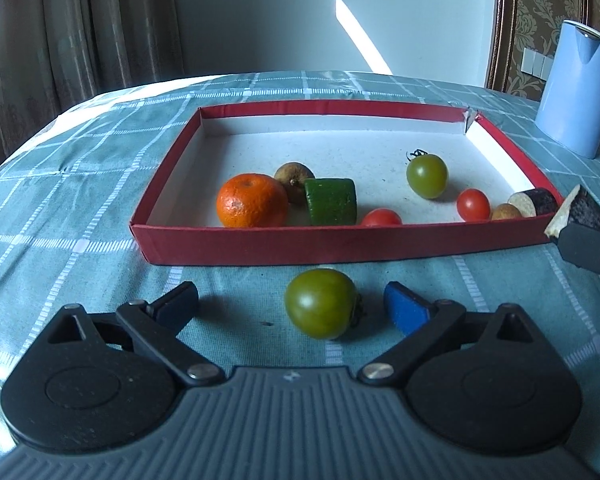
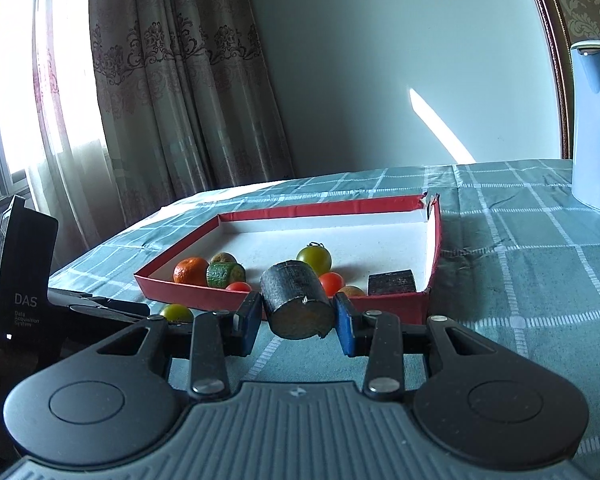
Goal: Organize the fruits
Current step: 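Drop the grey chunk in the tray with right gripper while left gripper grasps green tomato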
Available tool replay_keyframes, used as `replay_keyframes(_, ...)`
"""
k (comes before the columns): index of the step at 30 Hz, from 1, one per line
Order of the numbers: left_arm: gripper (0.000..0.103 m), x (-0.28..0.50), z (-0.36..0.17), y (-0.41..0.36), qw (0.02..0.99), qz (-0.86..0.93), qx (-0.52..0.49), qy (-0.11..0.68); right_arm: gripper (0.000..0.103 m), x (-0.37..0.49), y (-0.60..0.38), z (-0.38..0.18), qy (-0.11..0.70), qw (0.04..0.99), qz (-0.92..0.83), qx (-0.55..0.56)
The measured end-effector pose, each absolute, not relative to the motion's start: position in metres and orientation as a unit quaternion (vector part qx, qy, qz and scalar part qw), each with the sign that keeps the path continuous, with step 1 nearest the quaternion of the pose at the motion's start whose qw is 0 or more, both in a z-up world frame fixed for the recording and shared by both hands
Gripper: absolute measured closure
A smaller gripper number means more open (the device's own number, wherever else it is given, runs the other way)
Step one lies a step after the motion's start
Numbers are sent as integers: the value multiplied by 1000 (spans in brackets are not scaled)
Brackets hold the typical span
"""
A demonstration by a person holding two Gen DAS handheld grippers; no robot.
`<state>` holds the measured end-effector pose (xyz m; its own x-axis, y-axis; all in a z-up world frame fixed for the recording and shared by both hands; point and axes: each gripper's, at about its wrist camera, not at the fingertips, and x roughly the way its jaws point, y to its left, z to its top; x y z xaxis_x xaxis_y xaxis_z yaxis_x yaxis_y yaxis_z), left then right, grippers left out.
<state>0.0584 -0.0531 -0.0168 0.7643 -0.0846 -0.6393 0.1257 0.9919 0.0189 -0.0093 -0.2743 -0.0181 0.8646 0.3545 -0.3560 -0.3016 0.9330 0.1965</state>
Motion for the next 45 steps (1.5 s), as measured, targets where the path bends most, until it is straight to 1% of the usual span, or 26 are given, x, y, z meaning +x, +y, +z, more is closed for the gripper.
replay_keyframes(6, 6, 57, -16, -52, 939, -61, 27, 337, 65, -8, -268, -11, 194, 965, 164, 67)
replay_keyframes(17, 19, 53, -14, -53, 942, -77, 27, 326, 65, 3, -242, 6, 188, 967, 165, 46)
replay_keyframes(19, 26, 52, -14, -52, 943, -78, 26, 322, 65, 10, -237, 10, 186, 968, 163, 41)
replay_keyframes(23, 30, 52, -13, -51, 944, -76, 22, 320, 65, 32, -226, 14, 196, 970, 146, 17)
replay_keyframes(24, 34, 52, -13, -51, 945, -75, 21, 318, 65, 38, -224, 14, 199, 969, 143, 12)
replay_keyframes(26, 38, 52, -13, -50, 945, -75, 19, 316, 65, 47, -223, 13, 201, 970, 134, 10)
replay_keyframes(28, 46, 50, -13, -49, 946, -76, 15, 314, 65, 51, -227, 12, 200, 971, 126, 21)
replay_keyframes(31, 47, 50, -12, -48, 947, -76, 11, 313, 65, 43, -239, 12, 226, 961, 142, 68)
replay_keyframes(32, 47, 50, -12, -48, 947, -76, 11, 313, 65, 36, -240, 10, 233, 957, 158, 64)
replay_keyframes(35, 48, 49, -12, -47, 947, -75, 11, 312, 65, 12, -232, 2, 256, 951, 171, 4)
replay_keyframes(39, 49, 49, -12, -47, 947, -74, 9, 312, 65, 0, -228, -12, 294, 938, 180, -21)
replay_keyframes(42, 49, 49, -12, -47, 947, -74, 8, 312, 65, 1, -221, -22, 299, 936, 181, -34)
replay_keyframes(43, 49, 50, -12, -47, 947, -74, 7, 312, 65, 2, -220, -24, 304, 934, 185, -32)
replay_keyframes(44, 49, 50, -12, -46, 947, -74, 7, 312, 71, 2, -218, -26, 304, 933, 187, -31)
replay_keyframes(45, 49, 50, -12, -46, 947, -74, 8, 312, 71, 2, -217, -26, 304, 934, 186, -33)
